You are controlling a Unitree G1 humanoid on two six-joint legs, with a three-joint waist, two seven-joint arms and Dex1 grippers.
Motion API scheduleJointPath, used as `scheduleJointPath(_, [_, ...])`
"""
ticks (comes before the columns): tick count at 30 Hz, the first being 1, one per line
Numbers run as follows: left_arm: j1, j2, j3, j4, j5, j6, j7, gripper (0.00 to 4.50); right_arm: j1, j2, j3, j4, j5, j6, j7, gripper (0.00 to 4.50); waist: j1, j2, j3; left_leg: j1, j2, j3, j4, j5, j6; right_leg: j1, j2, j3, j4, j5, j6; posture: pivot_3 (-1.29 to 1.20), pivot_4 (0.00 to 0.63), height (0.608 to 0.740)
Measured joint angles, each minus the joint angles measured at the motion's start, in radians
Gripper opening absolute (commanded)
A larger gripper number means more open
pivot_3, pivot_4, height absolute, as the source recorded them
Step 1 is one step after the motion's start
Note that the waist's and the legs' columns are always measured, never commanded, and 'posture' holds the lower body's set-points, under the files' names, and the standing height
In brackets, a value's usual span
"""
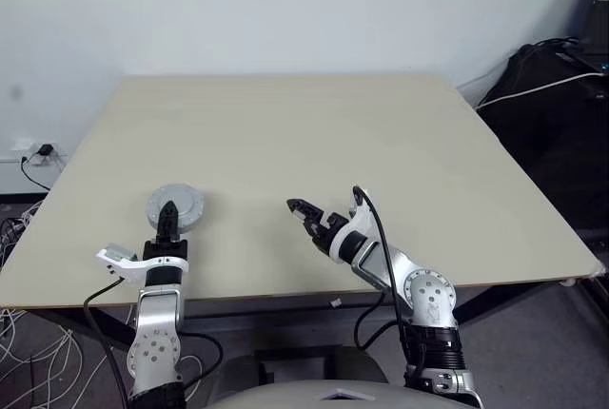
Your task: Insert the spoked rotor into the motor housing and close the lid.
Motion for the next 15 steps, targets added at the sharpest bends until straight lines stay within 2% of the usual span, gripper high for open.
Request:
scheduleJointPath(5, [-0.057, -0.003, 0.038, 0.042, -0.008, -0.024, 0.021, 2.13, 0.002, 0.000, 0.000, 0.000, -0.003, 0.002, 0.002, 4.50, 0.002, -0.002, -0.001, 0.000, 0.000, 0.000, 0.000, 0.001, -0.002, 0.001, 0.000, 0.000, 0.000, 0.000, 0.000, 0.00, 0.000, 0.740])
scheduleJointPath(15, [-0.215, 0.005, 0.178, 0.256, 0.007, -0.029, 0.018, 2.13, 0.006, 0.000, 0.002, 0.000, -0.010, 0.002, 0.008, 4.50, 0.002, -0.007, -0.004, 0.000, 0.000, -0.001, 0.001, 0.002, -0.003, 0.002, 0.000, -0.002, -0.001, 0.001, 0.002, 0.00, 0.000, 0.740])
